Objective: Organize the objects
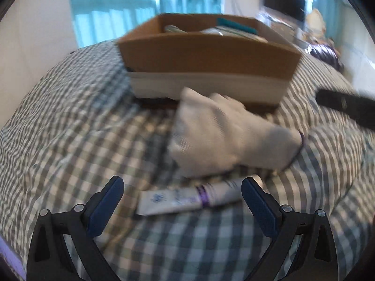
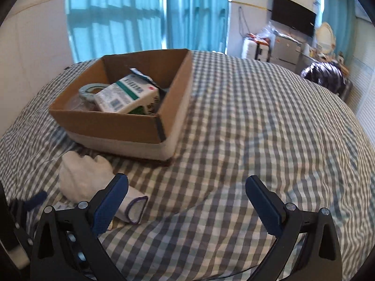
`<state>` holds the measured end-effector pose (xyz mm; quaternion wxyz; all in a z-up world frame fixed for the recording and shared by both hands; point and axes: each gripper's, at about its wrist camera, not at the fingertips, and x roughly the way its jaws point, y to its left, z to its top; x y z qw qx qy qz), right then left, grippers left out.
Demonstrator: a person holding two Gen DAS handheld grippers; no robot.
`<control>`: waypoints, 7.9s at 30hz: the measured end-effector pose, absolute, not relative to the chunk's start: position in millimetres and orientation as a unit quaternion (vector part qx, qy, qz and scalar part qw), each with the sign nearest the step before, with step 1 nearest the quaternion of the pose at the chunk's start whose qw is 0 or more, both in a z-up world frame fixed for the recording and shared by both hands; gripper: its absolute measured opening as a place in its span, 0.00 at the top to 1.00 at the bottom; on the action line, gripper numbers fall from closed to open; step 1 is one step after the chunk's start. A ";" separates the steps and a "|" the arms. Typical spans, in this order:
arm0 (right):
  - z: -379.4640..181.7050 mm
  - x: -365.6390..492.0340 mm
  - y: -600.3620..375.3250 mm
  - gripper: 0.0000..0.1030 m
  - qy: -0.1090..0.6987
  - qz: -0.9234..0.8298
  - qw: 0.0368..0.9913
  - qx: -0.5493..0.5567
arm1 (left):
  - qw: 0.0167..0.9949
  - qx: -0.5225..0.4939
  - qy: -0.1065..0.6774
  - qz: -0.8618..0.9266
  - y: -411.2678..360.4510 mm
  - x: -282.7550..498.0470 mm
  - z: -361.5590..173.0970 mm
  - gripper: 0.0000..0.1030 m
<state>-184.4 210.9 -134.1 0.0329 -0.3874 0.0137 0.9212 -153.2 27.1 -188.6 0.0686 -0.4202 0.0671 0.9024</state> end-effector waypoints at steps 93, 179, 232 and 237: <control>-30.5 -109.4 145.2 0.98 -0.056 0.922 -0.116 -0.366 | 0.121 -0.422 -0.072 0.896 -76.5 -125.7 -58.6 0.82; 34.5 -122.3 188.9 0.00 -0.024 0.982 0.059 -0.180 | 0.087 -0.135 -0.029 0.987 -32.7 -124.8 43.6 0.00; -25.6 -148.0 183.5 0.00 -0.006 0.972 0.052 -0.231 | 0.068 -0.228 -0.001 0.971 -32.2 -147.9 -29.2 0.00; -26.5 -148.3 184.0 0.00 -0.005 0.971 0.053 -0.233 | 0.072 -0.223 0.002 0.972 -31.5 -147.3 -28.9 0.00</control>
